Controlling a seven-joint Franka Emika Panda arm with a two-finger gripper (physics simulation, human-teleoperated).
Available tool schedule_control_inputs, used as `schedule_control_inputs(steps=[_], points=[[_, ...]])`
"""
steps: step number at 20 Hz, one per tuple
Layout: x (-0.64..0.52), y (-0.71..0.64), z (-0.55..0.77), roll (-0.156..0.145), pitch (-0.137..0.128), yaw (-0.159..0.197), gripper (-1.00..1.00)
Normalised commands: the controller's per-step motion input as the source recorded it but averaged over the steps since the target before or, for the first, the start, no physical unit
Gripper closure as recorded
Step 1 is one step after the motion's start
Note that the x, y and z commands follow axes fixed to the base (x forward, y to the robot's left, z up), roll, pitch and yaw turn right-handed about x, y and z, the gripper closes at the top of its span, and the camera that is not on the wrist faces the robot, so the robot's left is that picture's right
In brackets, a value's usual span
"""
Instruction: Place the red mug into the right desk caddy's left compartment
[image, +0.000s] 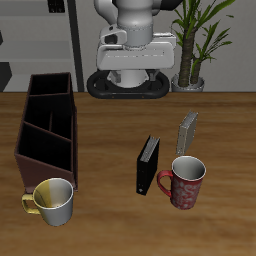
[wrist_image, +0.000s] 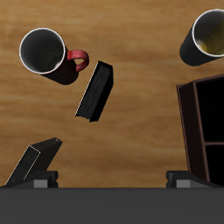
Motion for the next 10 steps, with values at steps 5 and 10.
schedule_control_inputs(steps=[5, 10], points=[[0.32, 0.43, -0.04, -0.002, -0.039, 0.030, -1.00], [0.33, 0.44, -0.01, 0.009, -0.012, 0.016, -1.00]])
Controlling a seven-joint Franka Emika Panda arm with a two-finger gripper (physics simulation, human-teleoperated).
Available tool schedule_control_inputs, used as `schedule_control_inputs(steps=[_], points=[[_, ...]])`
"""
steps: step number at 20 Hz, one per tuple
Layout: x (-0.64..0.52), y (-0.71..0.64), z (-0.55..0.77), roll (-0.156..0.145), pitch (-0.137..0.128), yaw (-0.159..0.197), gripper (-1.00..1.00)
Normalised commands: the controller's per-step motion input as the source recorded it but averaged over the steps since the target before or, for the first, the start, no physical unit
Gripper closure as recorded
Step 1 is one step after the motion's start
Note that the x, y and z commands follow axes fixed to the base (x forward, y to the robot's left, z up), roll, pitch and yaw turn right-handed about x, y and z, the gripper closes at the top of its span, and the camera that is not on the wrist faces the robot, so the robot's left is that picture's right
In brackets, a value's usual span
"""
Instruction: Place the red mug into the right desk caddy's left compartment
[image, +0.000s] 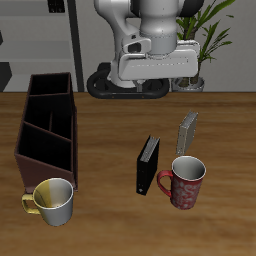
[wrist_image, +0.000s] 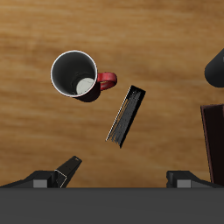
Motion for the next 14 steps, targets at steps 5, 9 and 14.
schedule_control_inputs(steps=[5, 9, 14], points=[[0.47, 0.60, -0.03, 0.026, 0.000, 0.023, -1.00], [0.44, 0.40, -0.10, -0.021, -0.020, 0.010, -1.00], [0.29, 0.20, -0.09, 0.019, -0.015, 0.003, -1.00]])
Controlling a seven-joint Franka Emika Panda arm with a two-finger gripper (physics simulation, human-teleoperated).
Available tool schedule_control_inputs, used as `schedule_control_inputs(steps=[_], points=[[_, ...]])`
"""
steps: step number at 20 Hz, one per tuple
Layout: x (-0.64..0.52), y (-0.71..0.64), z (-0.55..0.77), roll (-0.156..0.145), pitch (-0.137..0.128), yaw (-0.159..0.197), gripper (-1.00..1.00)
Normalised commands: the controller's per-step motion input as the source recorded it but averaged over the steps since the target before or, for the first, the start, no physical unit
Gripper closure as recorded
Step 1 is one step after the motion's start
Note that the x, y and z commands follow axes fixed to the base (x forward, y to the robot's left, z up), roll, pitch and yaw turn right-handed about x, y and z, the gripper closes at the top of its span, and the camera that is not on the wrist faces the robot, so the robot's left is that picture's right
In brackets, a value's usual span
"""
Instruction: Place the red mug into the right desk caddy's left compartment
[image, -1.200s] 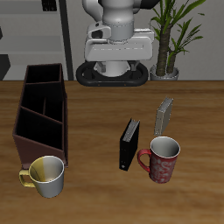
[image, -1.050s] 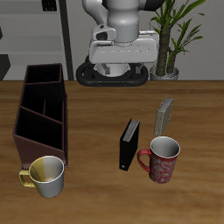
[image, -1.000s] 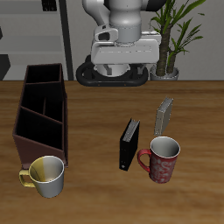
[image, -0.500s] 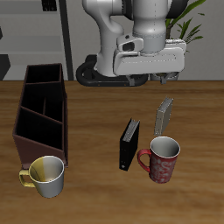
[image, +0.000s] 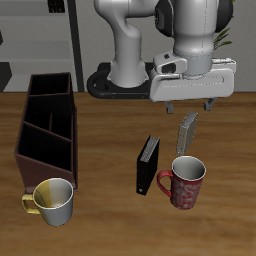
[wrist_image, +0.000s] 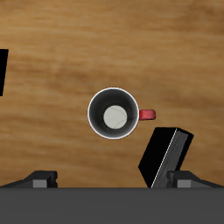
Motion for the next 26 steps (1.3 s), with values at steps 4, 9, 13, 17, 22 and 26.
schedule_control_inputs(steps=[4, 9, 13, 17, 22, 26], points=[[0.39, 0.04, -0.28, -0.028, -0.004, 0.032, -1.00], [0.16, 0.09, -0.23, -0.007, 0.015, -0.014, -1.00], [0.16, 0.12, -0.36, 0.020, 0.033, -0.011, -1.00], [0.10, 0.04, -0.43, 0.007, 0.045, 0.018, -1.00], [0.07, -0.01, -0.30, -0.002, 0.028, -0.010, -1.00], [0.09, 0.08, -0.32, 0.013, 0.041, 0.002, -1.00]])
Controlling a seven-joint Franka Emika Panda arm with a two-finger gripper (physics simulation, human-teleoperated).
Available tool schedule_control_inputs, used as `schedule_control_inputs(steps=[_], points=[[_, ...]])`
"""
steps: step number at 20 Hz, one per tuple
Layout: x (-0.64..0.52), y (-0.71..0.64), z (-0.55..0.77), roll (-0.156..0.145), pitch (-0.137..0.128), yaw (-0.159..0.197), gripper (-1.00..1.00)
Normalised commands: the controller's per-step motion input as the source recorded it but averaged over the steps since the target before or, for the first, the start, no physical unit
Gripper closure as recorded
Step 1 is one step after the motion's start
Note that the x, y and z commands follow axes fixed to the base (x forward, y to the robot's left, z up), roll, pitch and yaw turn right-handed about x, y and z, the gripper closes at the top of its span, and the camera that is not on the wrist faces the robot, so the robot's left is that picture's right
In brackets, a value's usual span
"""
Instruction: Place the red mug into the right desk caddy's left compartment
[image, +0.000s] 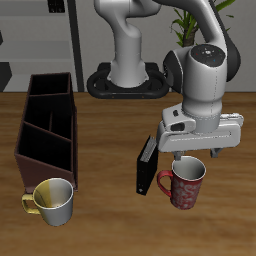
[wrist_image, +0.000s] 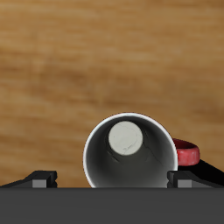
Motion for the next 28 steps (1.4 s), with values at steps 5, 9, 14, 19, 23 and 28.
schedule_control_inputs(steps=[5, 9, 14, 19, 23, 28], points=[[0.06, 0.07, -0.27, 0.011, 0.042, -0.010, -1.00], [0.09, 0.20, -0.42, 0.021, 0.052, 0.005, -1.00], [0.02, 0.17, -0.32, 0.024, 0.048, -0.001, -1.00], [0.03, 0.10, -0.36, 0.062, 0.076, -0.046, 1.00], [0.02, 0.01, -0.16, 0.000, 0.019, 0.013, 1.00], [0.02, -0.02, -0.02, 0.005, 0.007, -0.010, 1.00]])
